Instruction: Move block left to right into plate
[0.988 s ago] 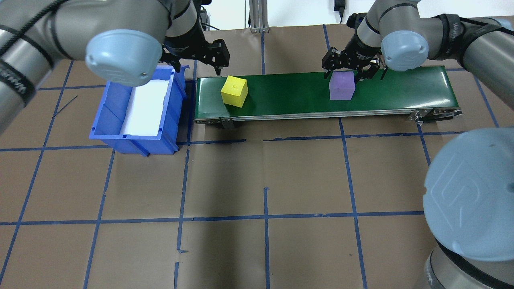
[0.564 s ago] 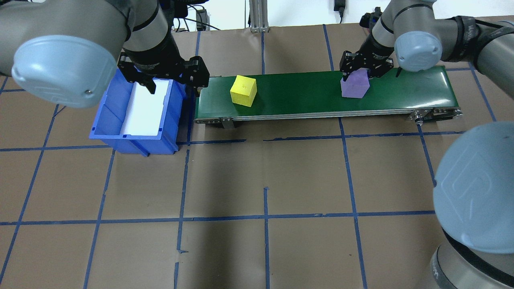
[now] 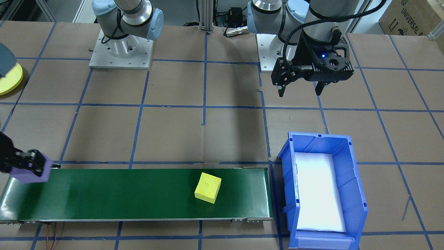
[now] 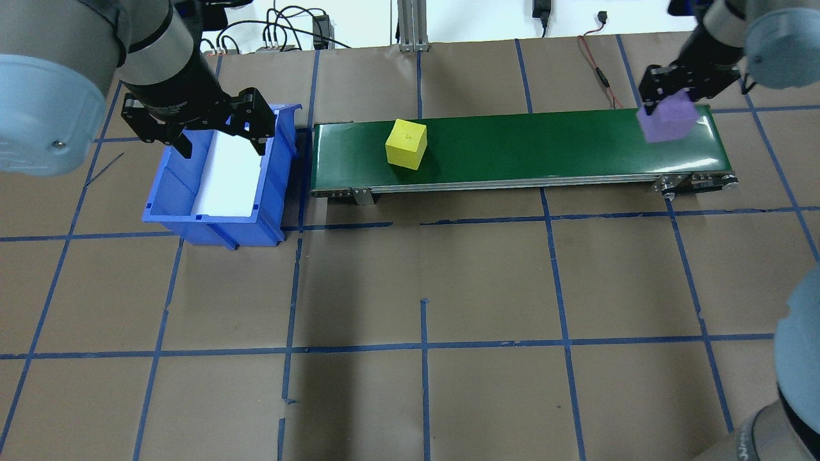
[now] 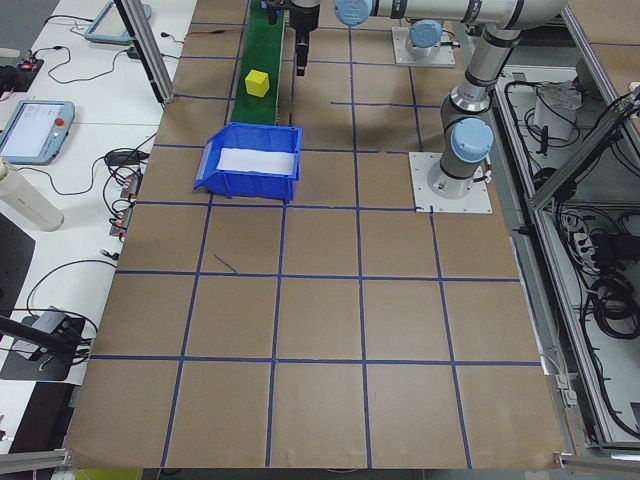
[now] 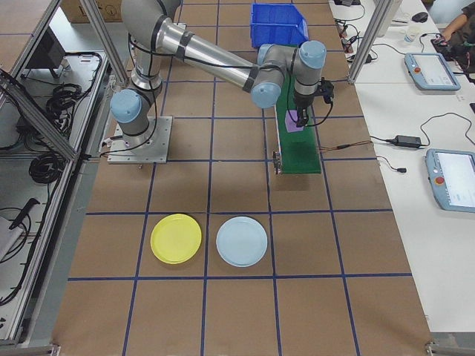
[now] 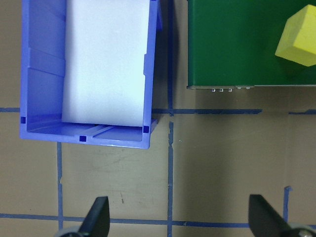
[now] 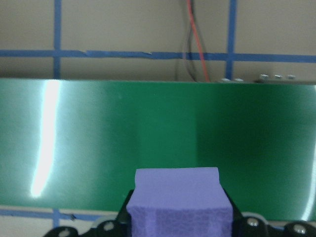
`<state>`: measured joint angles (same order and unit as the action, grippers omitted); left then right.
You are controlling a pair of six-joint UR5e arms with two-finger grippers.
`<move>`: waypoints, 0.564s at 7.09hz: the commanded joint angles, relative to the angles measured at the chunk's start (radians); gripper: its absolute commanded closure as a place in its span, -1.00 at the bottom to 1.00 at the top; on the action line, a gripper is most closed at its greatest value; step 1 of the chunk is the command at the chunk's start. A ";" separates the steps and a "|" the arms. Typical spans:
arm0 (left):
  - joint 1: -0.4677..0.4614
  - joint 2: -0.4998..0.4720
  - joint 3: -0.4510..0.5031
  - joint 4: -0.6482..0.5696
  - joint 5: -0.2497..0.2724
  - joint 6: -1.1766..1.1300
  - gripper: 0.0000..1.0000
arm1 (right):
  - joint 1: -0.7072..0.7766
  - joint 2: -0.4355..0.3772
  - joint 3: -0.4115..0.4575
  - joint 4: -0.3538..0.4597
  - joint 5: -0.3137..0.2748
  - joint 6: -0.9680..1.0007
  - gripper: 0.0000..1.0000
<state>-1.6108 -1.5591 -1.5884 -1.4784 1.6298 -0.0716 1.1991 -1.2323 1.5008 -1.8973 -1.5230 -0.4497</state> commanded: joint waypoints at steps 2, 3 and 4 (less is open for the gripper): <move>0.015 0.001 0.005 0.003 -0.005 0.001 -1.00 | -0.368 -0.091 0.035 0.058 -0.095 -0.509 0.48; 0.018 0.005 0.005 0.001 -0.002 0.001 -1.00 | -0.472 -0.092 0.051 0.057 -0.095 -0.630 0.48; 0.017 0.008 -0.002 0.001 -0.004 0.001 -1.00 | -0.578 -0.081 0.085 0.049 -0.092 -0.743 0.48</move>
<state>-1.5941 -1.5548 -1.5862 -1.4767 1.6262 -0.0706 0.7547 -1.3190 1.5535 -1.8430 -1.6154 -1.0425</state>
